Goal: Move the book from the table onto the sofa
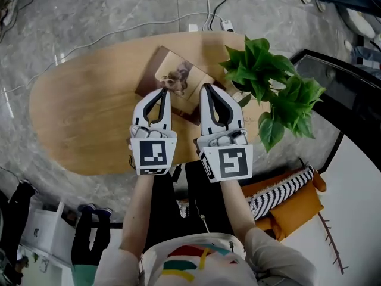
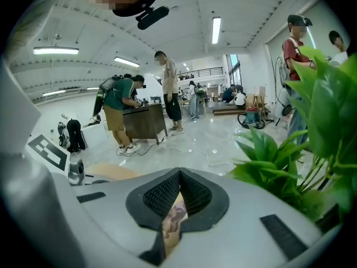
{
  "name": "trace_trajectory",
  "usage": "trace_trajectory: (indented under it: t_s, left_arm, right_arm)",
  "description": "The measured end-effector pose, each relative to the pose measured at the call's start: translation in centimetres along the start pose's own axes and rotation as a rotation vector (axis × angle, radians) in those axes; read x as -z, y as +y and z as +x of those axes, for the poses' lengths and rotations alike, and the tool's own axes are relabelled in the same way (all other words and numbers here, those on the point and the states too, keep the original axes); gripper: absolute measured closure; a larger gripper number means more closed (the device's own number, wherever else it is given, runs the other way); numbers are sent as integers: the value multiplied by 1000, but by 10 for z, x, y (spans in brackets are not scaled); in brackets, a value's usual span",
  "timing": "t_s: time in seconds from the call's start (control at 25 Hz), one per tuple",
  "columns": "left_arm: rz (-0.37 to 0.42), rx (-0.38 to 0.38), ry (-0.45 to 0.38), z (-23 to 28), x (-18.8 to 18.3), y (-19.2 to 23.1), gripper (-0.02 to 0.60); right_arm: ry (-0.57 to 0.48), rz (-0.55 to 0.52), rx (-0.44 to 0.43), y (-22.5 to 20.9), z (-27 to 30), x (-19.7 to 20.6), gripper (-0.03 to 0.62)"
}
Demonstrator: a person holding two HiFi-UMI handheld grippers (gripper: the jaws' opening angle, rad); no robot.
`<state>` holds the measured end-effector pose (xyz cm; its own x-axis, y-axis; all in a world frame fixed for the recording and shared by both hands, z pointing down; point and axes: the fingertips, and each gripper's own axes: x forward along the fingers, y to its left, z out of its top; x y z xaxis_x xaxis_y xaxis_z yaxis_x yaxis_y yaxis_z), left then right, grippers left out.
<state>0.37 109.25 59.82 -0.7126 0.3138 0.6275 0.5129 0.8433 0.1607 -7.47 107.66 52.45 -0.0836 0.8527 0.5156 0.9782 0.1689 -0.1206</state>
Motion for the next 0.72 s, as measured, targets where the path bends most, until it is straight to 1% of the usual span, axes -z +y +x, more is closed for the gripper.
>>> trace_trajectory:
  t_s: [0.12,0.24,0.56,0.72]
  left_arm:
    - [-4,2,65,13,27,1,574]
    - [-18,-3,104,22,44,-1,574]
    - [-48,-3,163,38,62,-2,574]
    - [-40,-1,180,43,66,1,574]
  right_arm:
    - [15,17,0,0,12,22,581]
    - [43,21,-3,-1,20,39,582]
    - [86,51,2,-5,25,62,582]
    - [90,55,2,-5,29,64,580]
